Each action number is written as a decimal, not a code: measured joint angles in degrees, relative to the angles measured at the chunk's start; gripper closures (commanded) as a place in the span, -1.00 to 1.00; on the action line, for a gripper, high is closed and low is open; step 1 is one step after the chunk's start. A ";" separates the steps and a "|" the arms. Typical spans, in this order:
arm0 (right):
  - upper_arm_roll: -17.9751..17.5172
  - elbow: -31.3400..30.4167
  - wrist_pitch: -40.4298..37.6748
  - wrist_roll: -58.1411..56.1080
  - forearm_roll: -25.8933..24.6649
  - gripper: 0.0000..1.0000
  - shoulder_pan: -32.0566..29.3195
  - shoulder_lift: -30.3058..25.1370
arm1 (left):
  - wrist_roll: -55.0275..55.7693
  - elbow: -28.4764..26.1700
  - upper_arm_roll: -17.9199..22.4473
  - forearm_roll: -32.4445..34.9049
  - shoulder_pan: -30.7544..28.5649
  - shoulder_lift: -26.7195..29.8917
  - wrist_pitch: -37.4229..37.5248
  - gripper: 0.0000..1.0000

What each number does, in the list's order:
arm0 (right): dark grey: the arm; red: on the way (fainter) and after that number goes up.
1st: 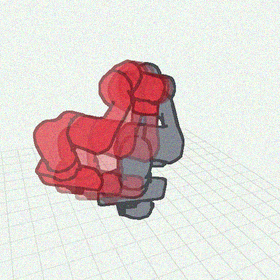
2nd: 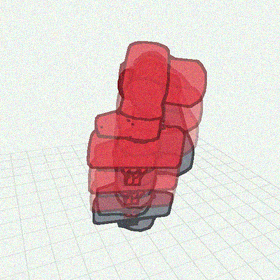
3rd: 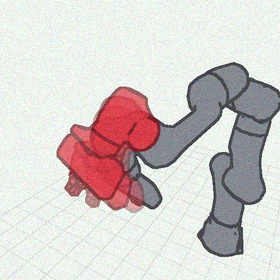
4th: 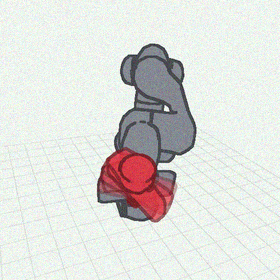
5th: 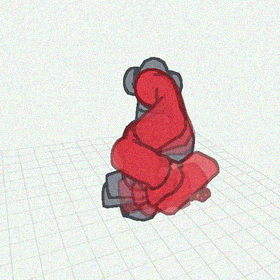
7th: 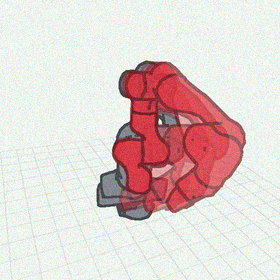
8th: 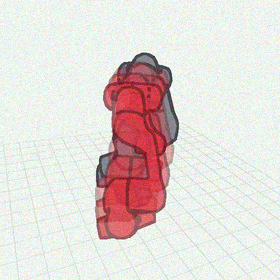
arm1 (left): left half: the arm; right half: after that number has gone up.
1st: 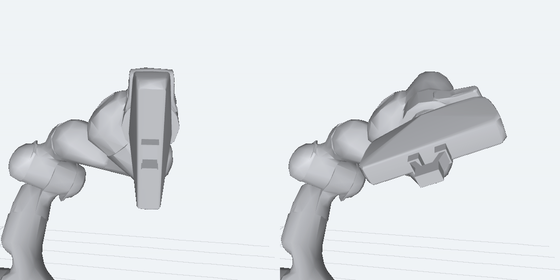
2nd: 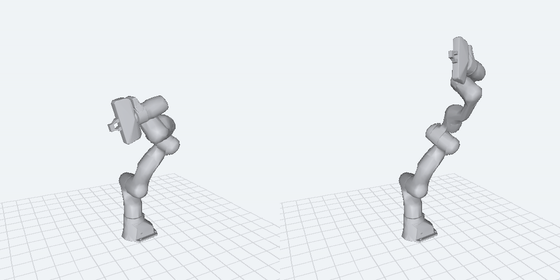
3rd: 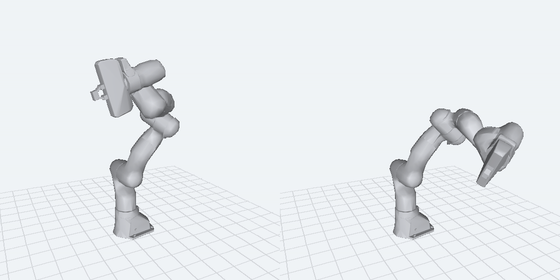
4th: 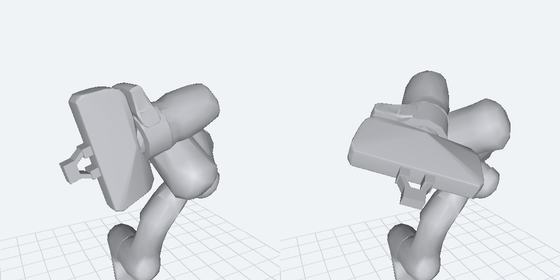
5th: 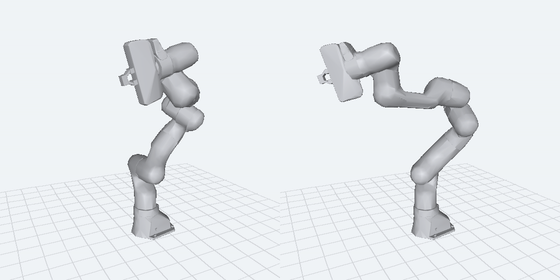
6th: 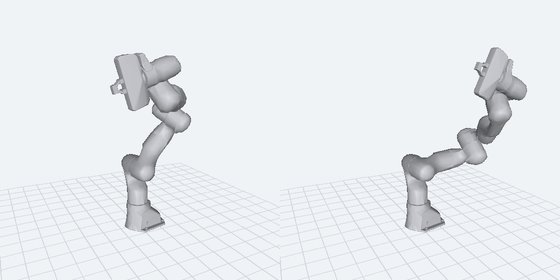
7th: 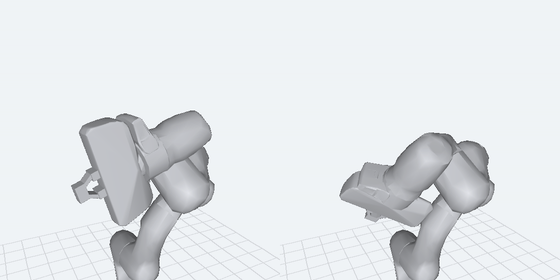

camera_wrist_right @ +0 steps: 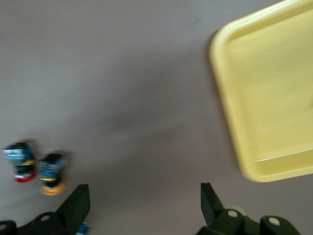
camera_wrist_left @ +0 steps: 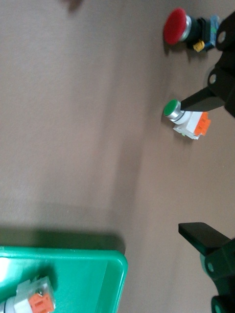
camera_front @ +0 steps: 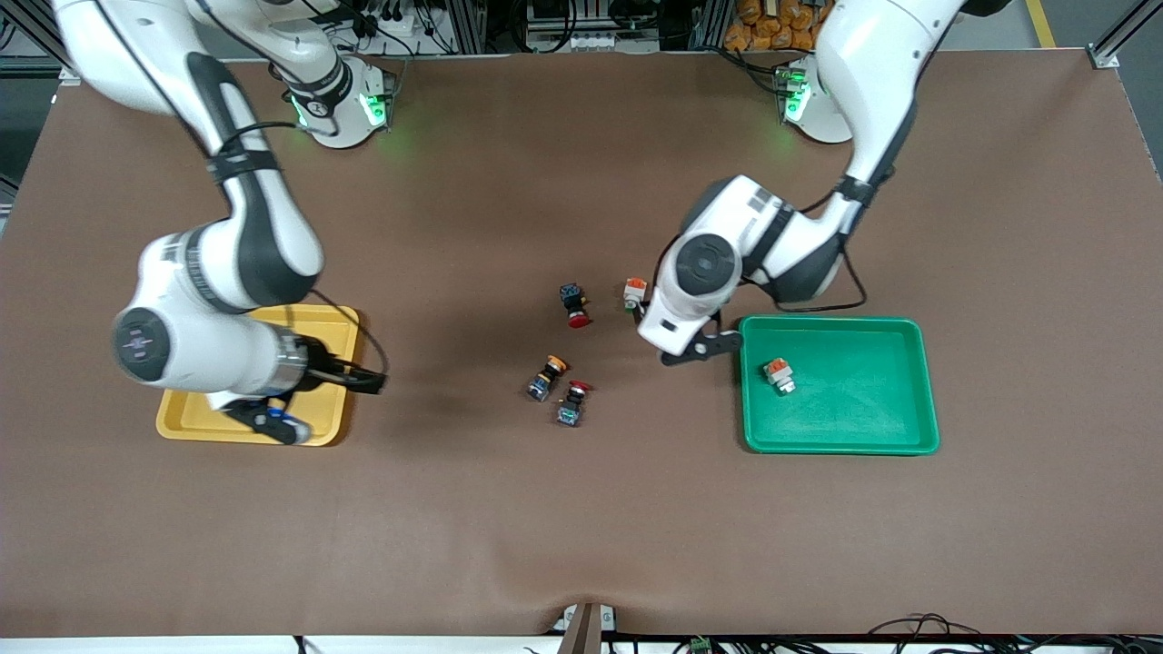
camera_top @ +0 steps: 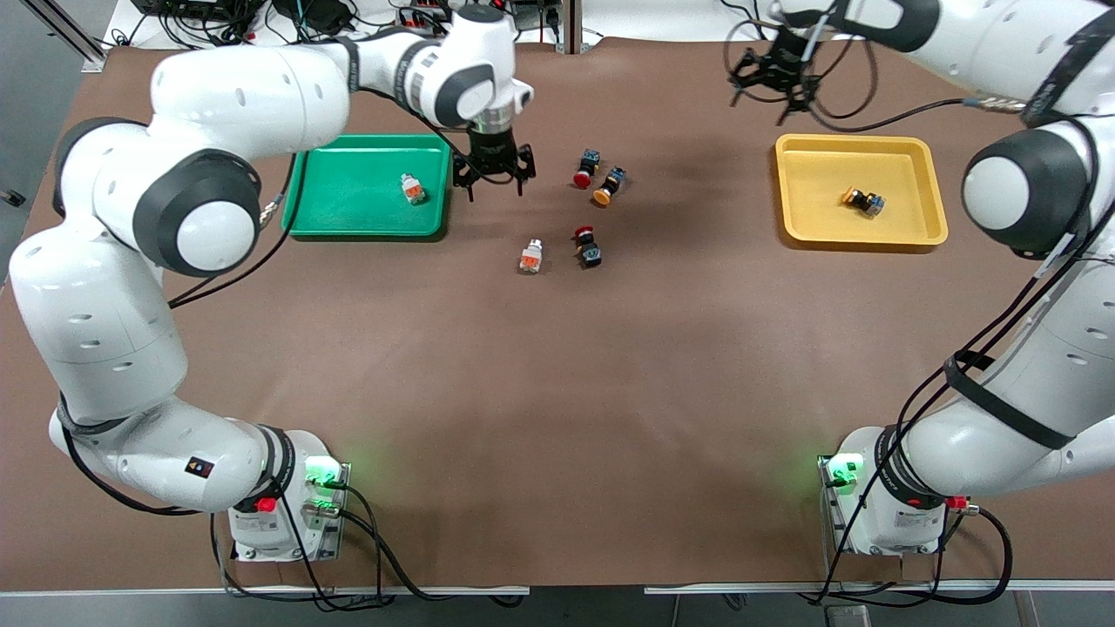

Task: Place green and yellow buttons in trays
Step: 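Grasp another green switch with the left gripper while the right gripper grasps a yellow one, then carry the green switch into the green tray while the right gripper carries the yellow switch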

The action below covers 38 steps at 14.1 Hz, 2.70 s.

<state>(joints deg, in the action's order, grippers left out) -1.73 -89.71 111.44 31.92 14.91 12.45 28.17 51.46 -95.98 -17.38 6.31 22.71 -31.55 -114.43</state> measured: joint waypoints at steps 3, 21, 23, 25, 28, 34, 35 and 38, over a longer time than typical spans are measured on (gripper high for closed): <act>-0.02 0.13 7.65 8.50 0.71 -1.00 5.89 3.06 | 0.36 -2.14 -0.28 1.54 3.72 -0.24 -3.30 -1.00; 0.57 7.63 22.18 27.08 -6.11 -0.90 20.90 19.90 | -0.10 -17.51 -3.07 1.92 3.87 -1.42 -25.61 -0.22; 0.57 7.63 22.18 27.09 -6.17 0.26 21.17 20.19 | -0.24 -17.51 -3.05 4.71 3.56 -1.68 -25.66 0.61; 0.58 7.63 22.18 27.10 -6.31 1.00 21.53 20.56 | -0.33 -17.51 -3.04 6.23 3.15 -1.86 -25.75 1.00; 0.63 7.65 22.25 27.23 -7.35 1.00 21.67 20.74 | -0.48 -17.50 -3.06 6.25 3.02 -1.89 -25.86 1.00; 2.06 10.22 18.74 27.23 -7.42 1.00 20.07 19.03 | -3.38 -16.56 -2.99 6.38 -0.69 -1.41 -25.86 1.00; 2.18 10.90 15.97 26.81 -7.41 1.00 18.60 17.50 | -4.44 -16.38 -3.02 6.39 -1.95 -0.91 -25.33 1.00; 2.08 11.66 4.97 18.46 -6.58 1.00 11.44 10.17 | -8.59 -14.12 -3.03 6.39 -5.58 2.03 -17.58 1.00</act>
<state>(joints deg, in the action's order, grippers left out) 0.36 -78.06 116.41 50.38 8.33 23.88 38.34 42.87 -110.10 -20.42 12.70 17.13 -29.52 -132.01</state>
